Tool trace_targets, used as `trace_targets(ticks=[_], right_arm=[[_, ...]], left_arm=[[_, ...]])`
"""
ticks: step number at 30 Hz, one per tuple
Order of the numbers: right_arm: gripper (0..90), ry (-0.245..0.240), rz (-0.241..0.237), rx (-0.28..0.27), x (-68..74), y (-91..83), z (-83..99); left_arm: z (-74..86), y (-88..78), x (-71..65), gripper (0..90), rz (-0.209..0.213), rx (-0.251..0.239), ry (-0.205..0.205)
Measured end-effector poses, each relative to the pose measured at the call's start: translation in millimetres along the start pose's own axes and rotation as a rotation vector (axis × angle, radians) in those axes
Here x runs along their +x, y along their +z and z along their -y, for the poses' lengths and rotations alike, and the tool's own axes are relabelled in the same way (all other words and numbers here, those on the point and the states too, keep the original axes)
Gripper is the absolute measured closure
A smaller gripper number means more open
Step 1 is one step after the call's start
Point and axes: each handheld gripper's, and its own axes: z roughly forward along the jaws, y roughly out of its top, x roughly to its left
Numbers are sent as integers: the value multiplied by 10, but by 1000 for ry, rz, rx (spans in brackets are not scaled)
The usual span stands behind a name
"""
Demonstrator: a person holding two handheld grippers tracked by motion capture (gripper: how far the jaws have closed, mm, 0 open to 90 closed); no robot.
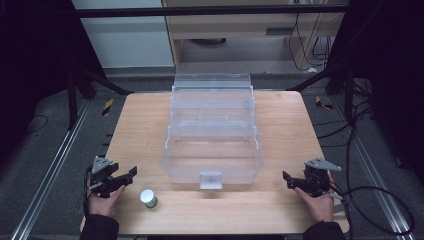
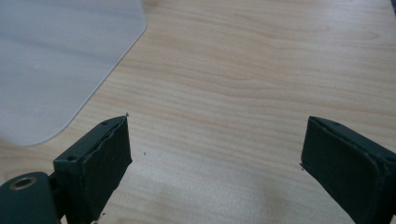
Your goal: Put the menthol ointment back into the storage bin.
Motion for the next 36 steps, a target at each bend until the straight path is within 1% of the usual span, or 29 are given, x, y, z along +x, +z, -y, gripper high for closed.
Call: trace_targets(ticks=[1,2,3,4,6,7,8,9,10,11,12,13,15,16,17,18,19,20,24,25,26,27,28,29,31,32,36], right_arm=[[86,0,0,0,0,0,0],[86,1,-2,-11,-18,-18,32],[86,1,-2,-11,-18,-18,32],[106,1,-14,-25,-24,-27,53],[123,1,-17,-34,-30,-25,69],[134,-5,-3,-18,-43,-3,91],[135,-9,-1,-11,-46,0,93],[135,-9,-1,-11,-46,0,93],[135,-14,5,-7,-55,5,89],[135,-14,5,-7,-55,5,89],[137,-11,15,-6,-54,-1,85],[137,-11,15,-6,-54,-1,85],[136,-28,27,-9,-52,-4,82],[136,-33,35,-15,-52,-9,73],[136,-33,35,-15,-52,-9,73],[134,-27,32,-16,-50,-11,67],[130,-31,39,-21,-53,-11,63],[130,-31,40,-24,-52,-15,59],[130,-36,44,-25,-49,-19,61],[130,-40,44,-23,-47,-18,61],[127,-41,43,-18,-39,-18,59],[127,-41,43,-18,-39,-18,59],[126,-46,46,-15,-34,-14,56],[126,-46,46,-15,-34,-14,56],[124,-44,43,-13,-31,-12,54],[125,-47,44,-14,-31,-13,54],[125,-49,38,-13,-30,-13,54]], left_arm=[[-9,-15,4,240,6,-7,4],[-20,-38,4,262,13,-26,10],[-20,-38,4,263,13,-26,10],[-34,-50,8,263,29,-38,16],[-40,-51,9,267,37,-36,23],[-49,-50,10,267,45,-31,36],[-66,-47,5,268,51,-23,68],[-66,-47,5,275,51,-23,68],[-98,-61,-1,288,66,-19,99],[-98,-61,-1,292,66,-19,99],[-132,-98,-1,300,78,-21,113],[-132,-98,-1,306,78,-21,113],[-164,-134,10,309,104,-20,119],[-186,-169,15,315,122,-23,143],[-186,-169,15,318,122,-23,143],[-193,-183,17,318,136,-23,156],[-200,-195,23,316,163,-10,172],[-204,-202,23,310,172,-3,185],[-239,-244,9,294,206,33,258],[-253,-258,2,293,216,35,271],[-284,-288,-6,285,234,47,301],[-284,-288,-6,282,234,47,301],[-324,-316,-14,276,249,63,333],[-324,-316,-14,274,249,63,333],[-373,-345,-19,270,272,92,368],[-395,-362,-29,263,285,99,397],[-455,-416,-56,249,313,117,462]])
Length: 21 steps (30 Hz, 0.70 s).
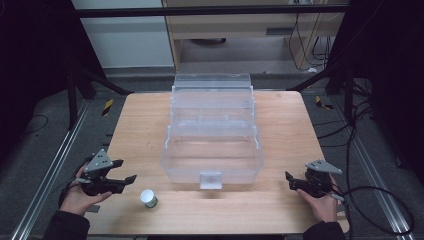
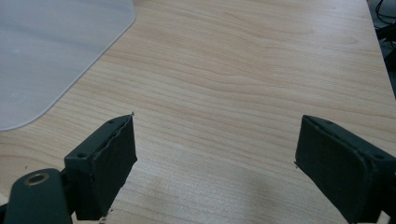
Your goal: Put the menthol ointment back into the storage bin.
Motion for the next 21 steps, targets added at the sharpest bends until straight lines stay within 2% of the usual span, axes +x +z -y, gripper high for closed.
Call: trace_targets(ticks=[2,5,12,13,15,21], right_arm=[[124,-8,1,5,2,9,4],[123,-1,-5,11,12,8,4],[122,-16,-3,15,8,19,9],[122,-16,-3,15,8,19,9],[122,-16,-6,21,12,20,10],[122,-23,-10,29,17,31,15]], left_arm=[[-30,-26,-4,247,21,9,30],[-44,-37,-9,244,28,20,46],[-77,-50,-75,235,82,112,127],[-77,-50,-75,232,82,112,127],[-88,-42,-105,229,101,144,159],[-122,-23,-153,228,145,184,207]])
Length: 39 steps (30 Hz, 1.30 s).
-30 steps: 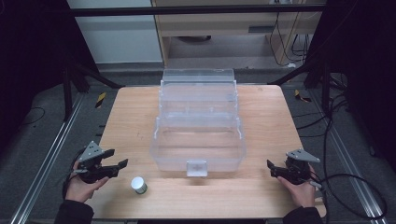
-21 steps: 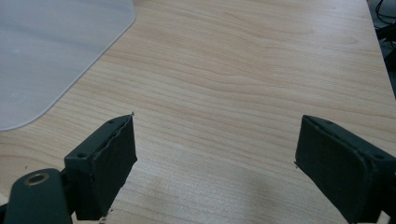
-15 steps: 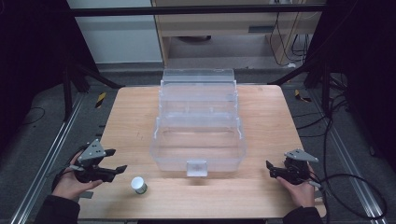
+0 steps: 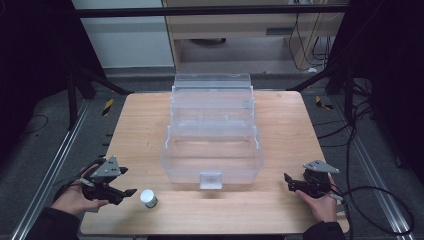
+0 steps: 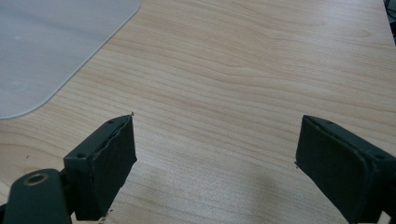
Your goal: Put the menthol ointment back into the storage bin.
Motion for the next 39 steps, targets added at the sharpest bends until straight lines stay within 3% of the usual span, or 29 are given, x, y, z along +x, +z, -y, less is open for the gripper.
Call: trace_targets(ticks=[11,27,39], right_arm=[[124,-1,-7,7,5,8,2],[130,-12,-19,21,13,19,9],[135,-14,-27,36,26,28,13]], left_arm=[[-160,110,-93,232,65,84,138],[-248,280,-173,262,144,174,243],[-313,422,-209,320,171,224,302]])
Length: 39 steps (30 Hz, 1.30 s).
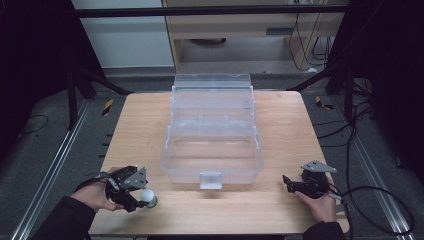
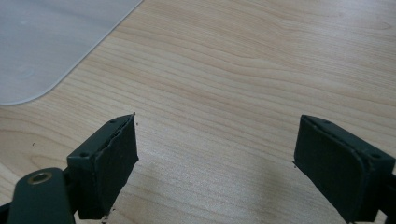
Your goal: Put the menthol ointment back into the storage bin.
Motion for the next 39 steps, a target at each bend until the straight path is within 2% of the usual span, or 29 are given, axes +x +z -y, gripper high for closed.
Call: trace_targets(ticks=[4,14,16,39], right_arm=[[136,-6,1,1,-1,6,2],[143,-8,-6,14,0,15,7],[145,-11,-5,14,2,16,8],[164,-30,-16,24,3,26,13]], left_arm=[[-23,34,2,328,8,8,8],[-68,121,13,374,31,60,29],[-77,140,22,389,36,79,44],[-145,223,64,493,78,148,55]])
